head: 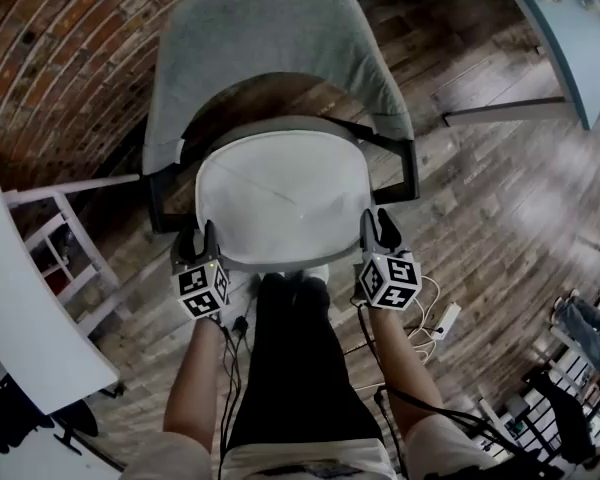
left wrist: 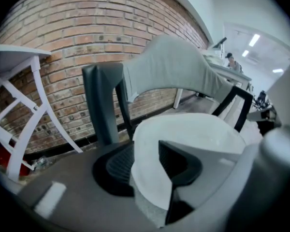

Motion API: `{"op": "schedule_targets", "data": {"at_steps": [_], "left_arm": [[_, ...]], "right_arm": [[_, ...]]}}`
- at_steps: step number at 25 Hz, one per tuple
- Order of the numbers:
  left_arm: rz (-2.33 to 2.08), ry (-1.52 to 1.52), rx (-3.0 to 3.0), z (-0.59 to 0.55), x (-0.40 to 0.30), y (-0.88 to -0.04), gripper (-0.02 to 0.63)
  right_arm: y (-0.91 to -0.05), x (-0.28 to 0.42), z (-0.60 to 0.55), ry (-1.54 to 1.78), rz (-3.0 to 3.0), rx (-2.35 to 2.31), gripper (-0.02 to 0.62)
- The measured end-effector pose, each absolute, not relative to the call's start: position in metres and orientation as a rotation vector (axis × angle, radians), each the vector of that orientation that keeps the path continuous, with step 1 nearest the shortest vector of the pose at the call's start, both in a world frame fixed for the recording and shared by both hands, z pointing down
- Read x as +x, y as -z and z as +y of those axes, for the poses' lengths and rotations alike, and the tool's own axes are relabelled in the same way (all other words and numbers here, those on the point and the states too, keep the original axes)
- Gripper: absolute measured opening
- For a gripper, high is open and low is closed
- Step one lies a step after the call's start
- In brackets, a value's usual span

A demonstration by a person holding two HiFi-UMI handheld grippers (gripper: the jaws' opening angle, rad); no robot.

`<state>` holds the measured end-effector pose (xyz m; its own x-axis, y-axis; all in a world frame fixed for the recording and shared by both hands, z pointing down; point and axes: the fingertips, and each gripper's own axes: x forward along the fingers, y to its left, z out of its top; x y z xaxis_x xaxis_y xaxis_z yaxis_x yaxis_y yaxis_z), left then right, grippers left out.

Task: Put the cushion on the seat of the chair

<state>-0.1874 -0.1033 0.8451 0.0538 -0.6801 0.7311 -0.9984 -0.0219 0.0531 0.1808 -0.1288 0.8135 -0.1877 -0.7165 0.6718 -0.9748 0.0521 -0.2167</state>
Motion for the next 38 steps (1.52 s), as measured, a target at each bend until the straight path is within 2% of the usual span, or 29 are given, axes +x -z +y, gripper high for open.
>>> {"op": "schedule_targets", "data": {"at_steps": [6, 19, 31, 38], "left_arm": [[-1.644, -0.654, 1.864, -0.107, -0.163, -0.756, 0.135], [-1.646, -0.505, 2.132, -0.113, -0.125, -0.492, 0.132], [-1.710, -0.351, 2.293, -0.098, -0.094, -0.347, 0.078], [-1.738, -0.284, 2.338, -0.100, -0.084, -0.308, 0.029]], "right_arm": [[-0.729, 0.150, -0.129, -0.904, -2.078, 1.653, 0.123], [-0.474, 0.112, -0.136, -0.721, -2.367, 1.614, 0.115], [-0.336, 0.114, -0.118, -0.559, -2.527, 1.626, 0.047], [-0.301, 0.112, -0.115, -0.497, -2.578, 1.616, 0.002]]}}
